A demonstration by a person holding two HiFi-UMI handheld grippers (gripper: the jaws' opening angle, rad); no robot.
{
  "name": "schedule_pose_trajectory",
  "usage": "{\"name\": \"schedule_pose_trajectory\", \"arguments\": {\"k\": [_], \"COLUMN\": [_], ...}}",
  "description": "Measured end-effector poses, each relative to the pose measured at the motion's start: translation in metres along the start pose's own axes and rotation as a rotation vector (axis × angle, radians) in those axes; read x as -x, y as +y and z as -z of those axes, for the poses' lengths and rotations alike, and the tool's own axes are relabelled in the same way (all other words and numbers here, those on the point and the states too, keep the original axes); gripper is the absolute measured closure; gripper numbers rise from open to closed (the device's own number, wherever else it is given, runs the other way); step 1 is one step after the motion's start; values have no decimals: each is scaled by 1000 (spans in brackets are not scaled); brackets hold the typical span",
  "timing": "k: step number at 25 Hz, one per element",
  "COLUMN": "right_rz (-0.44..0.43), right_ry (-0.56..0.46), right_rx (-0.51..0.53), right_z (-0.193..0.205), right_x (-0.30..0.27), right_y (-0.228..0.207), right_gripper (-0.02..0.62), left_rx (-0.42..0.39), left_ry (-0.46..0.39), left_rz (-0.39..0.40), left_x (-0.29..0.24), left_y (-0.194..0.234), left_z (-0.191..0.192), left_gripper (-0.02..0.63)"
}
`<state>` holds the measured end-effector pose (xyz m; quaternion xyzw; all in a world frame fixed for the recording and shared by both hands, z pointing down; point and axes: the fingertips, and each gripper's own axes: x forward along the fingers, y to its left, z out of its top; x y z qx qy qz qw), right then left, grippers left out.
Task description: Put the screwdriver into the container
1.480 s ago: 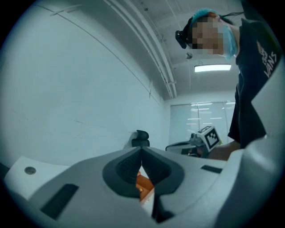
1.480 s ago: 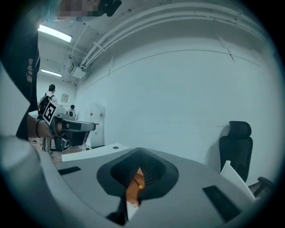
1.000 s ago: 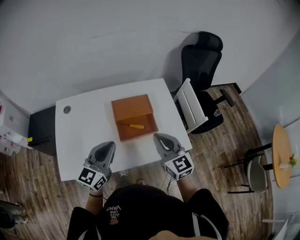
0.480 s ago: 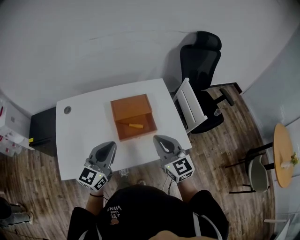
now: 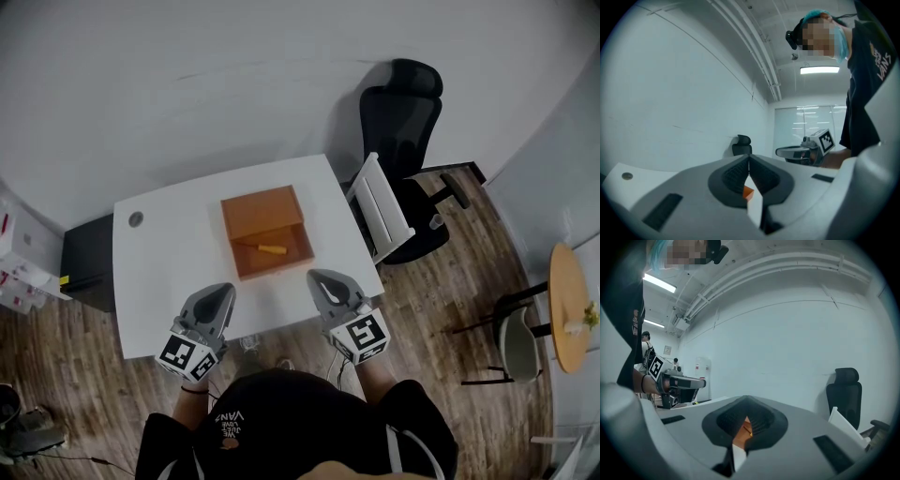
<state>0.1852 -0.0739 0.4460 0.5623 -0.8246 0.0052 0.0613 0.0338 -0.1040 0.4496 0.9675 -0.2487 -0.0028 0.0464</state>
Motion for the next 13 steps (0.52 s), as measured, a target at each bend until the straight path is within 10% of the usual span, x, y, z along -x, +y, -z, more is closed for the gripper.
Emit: {"name": "schedule_pose_trajectory", "arguments": {"k": [13], "right_rz": [2], "right_ry": [-4], "right_rx": [-13], "right_z": [1], "right_x": [0], "right_y": [0], "right_gripper": [583], "left_rx": [-3], "left_ry": [-2], "left_rz": [4], "left_x": [-3], "left_y": [1], "left_z": [-1], "left_gripper": [591]}}
